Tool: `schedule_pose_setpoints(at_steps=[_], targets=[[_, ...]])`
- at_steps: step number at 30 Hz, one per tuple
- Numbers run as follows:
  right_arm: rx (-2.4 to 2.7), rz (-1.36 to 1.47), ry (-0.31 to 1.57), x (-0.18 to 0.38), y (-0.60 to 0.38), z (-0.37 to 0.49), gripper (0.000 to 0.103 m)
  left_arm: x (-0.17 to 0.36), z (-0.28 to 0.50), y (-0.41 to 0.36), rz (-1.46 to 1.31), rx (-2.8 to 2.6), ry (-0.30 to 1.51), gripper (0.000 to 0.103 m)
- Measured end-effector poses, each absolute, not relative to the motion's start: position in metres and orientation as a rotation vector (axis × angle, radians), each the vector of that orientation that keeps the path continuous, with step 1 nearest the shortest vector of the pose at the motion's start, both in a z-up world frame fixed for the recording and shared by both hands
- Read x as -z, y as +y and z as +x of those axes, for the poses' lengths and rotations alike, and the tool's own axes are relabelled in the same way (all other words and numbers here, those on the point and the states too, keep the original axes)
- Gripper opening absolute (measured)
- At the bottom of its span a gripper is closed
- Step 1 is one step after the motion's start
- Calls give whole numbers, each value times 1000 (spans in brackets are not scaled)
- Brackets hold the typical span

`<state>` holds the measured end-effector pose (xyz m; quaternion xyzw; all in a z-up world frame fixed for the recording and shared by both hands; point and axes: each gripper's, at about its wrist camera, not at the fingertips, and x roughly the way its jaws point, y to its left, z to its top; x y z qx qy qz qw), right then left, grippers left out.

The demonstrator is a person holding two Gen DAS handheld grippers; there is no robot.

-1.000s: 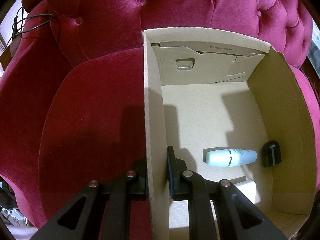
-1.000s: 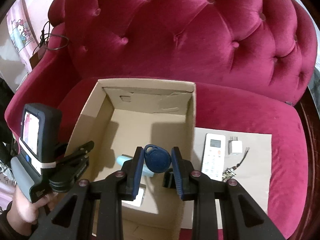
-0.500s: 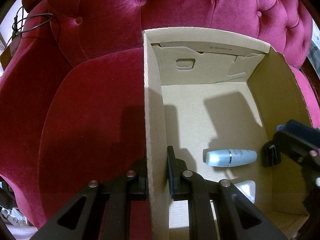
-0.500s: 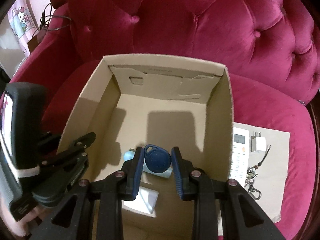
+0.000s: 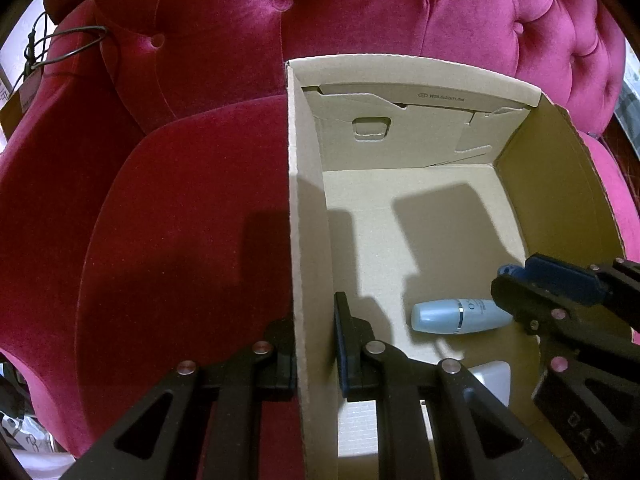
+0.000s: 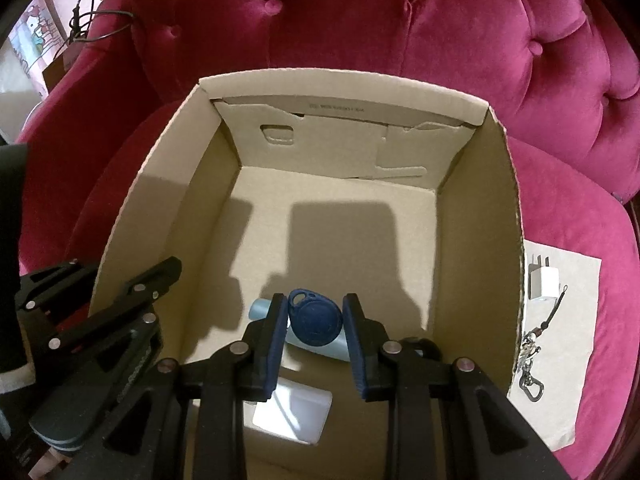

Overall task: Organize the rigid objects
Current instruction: 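Lift the blue key fob with the right gripper and carry it into the box, then open the right gripper to drop the blue key fob into the box, then move the right gripper out of the box over the paper to the keychain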

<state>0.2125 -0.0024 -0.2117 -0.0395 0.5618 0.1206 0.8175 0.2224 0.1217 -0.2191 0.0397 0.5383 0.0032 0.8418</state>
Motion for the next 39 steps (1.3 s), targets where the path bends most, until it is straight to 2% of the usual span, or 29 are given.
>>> schedule_pose_setpoints(at_steps=[12,14,16,27,39], targets=[[-255,-85,1202,214,-1,214,31,219,223,123,83,-6,1137,15],[-252,-81,1199,212,-2,214,37,219,223,123,84,-6,1138,15],[-250,-81,1195,210,-3,214,38,219,223,123,84,-6,1137,15],[-241,-85,1160,195,-6,210,39,220,222,123,84,-6,1138,15],[-224,-91,1130,172,-16,207,47,219,222,122,85,-6,1137,15]])
